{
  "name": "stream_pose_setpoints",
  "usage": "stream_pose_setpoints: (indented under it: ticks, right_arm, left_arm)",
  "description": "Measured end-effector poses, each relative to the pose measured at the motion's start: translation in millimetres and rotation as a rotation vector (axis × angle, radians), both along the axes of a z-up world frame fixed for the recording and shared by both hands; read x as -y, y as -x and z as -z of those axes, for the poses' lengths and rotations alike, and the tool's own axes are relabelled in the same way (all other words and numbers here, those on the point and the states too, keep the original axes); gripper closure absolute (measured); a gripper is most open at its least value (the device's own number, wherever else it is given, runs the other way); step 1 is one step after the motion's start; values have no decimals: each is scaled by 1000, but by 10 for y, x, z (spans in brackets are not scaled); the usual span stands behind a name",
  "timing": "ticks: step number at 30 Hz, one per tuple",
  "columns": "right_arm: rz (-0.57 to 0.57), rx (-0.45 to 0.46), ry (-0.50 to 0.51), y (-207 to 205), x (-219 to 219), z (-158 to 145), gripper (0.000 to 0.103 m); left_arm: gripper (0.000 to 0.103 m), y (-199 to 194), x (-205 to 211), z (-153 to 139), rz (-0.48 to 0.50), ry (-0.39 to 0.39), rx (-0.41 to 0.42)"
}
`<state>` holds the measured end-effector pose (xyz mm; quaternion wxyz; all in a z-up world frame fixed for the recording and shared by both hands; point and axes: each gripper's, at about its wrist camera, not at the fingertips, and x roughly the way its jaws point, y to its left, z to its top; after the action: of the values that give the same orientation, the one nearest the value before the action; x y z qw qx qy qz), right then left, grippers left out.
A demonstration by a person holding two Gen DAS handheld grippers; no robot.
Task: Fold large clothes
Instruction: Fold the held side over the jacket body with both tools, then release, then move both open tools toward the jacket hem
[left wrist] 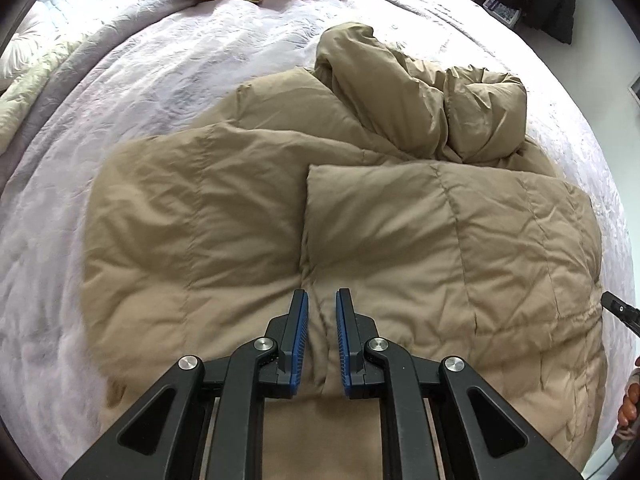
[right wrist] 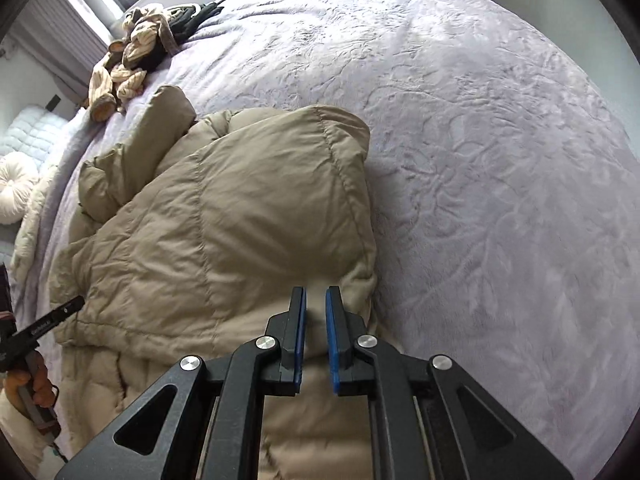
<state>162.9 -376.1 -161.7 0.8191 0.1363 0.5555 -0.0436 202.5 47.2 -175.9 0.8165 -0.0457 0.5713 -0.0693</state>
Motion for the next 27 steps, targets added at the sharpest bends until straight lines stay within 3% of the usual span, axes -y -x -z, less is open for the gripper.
stream_pose_setpoints:
  ticks: [14,15,16,17,18,27]
  right_arm:
    - [13,-60,-81,517,-73,-91,92]
    - [10,-62,-82,534,-78,-98,92]
    - [6,-63,-83,550,-81,-108,92]
    - [2,-67,-86,570,-83,-122,92]
    - [-1,-69,-89,584,-88,-135,92]
    - [-49,-78,-120,710,-214,-345,92]
  left_arm:
    - [87,515,156,-234,-12,-31,-33]
    - [76,560,168,-247,-14,-34,-36]
    - [57,605,169,-253,-21,-37,-43]
    - [13,652,191,-273,-30,-43,-45]
    - [3,715,199,-318,-45,-54,-25]
    - [2,1047,341,-558,-32,-91,-36]
